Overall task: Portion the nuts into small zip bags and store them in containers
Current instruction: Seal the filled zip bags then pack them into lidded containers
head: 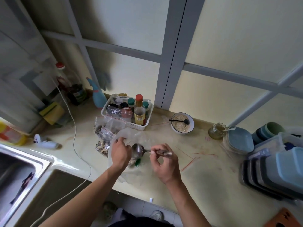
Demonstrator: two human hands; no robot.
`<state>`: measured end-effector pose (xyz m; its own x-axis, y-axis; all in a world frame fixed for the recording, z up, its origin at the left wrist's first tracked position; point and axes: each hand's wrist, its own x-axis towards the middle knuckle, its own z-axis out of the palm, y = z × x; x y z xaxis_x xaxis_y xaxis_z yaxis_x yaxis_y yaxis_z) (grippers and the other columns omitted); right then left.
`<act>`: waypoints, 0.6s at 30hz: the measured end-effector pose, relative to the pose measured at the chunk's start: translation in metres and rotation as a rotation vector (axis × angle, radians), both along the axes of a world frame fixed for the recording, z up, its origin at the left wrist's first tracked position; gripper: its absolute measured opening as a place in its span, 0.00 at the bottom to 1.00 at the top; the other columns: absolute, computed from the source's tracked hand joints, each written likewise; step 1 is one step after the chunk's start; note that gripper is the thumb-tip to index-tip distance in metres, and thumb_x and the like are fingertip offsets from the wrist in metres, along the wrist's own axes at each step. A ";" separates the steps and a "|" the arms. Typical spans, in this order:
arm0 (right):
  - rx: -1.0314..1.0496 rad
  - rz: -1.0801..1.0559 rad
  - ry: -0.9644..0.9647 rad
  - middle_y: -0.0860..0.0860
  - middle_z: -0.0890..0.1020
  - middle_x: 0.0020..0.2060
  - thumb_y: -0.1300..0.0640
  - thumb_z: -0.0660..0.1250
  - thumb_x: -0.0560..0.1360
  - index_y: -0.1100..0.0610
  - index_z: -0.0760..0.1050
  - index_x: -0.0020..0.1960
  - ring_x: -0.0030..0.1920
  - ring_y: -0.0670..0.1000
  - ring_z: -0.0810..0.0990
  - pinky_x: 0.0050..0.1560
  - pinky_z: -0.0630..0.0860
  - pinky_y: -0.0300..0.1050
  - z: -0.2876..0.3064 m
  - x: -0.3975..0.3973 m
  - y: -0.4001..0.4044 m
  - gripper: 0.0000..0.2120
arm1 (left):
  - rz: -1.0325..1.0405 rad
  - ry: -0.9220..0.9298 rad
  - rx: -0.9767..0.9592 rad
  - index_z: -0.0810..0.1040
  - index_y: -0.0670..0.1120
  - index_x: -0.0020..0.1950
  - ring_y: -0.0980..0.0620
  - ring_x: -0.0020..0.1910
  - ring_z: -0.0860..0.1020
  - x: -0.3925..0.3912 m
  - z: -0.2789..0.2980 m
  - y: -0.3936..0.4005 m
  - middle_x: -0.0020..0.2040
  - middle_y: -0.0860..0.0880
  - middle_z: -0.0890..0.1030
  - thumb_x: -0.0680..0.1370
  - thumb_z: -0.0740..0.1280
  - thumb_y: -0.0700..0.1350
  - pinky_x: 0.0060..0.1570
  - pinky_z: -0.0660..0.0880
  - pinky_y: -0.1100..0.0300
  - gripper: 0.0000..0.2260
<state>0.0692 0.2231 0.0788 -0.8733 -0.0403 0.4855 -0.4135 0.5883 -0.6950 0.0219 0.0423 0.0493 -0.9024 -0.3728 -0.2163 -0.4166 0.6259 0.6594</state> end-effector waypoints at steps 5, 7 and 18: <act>0.015 -0.165 0.048 0.52 0.77 0.41 0.70 0.68 0.74 0.62 0.76 0.44 0.36 0.47 0.75 0.41 0.71 0.30 -0.013 0.001 0.001 0.05 | -0.050 0.004 -0.031 0.73 0.42 0.66 0.47 0.49 0.71 -0.004 0.002 -0.006 0.59 0.41 0.74 0.74 0.64 0.37 0.49 0.73 0.54 0.20; 0.022 -0.192 -0.015 0.52 0.77 0.42 0.71 0.69 0.73 0.61 0.76 0.45 0.36 0.47 0.75 0.39 0.73 0.35 -0.021 0.000 0.000 0.07 | -0.093 0.011 -0.067 0.73 0.44 0.67 0.46 0.49 0.73 -0.004 0.005 -0.006 0.60 0.42 0.75 0.73 0.64 0.37 0.49 0.75 0.53 0.22; -0.150 -0.206 -0.380 0.47 0.84 0.30 0.55 0.70 0.80 0.55 0.75 0.44 0.32 0.38 0.83 0.35 0.80 0.39 -0.048 -0.003 -0.018 0.07 | -0.319 -0.192 -0.390 0.79 0.44 0.56 0.42 0.46 0.78 0.003 0.012 -0.010 0.59 0.43 0.74 0.73 0.62 0.37 0.43 0.74 0.54 0.14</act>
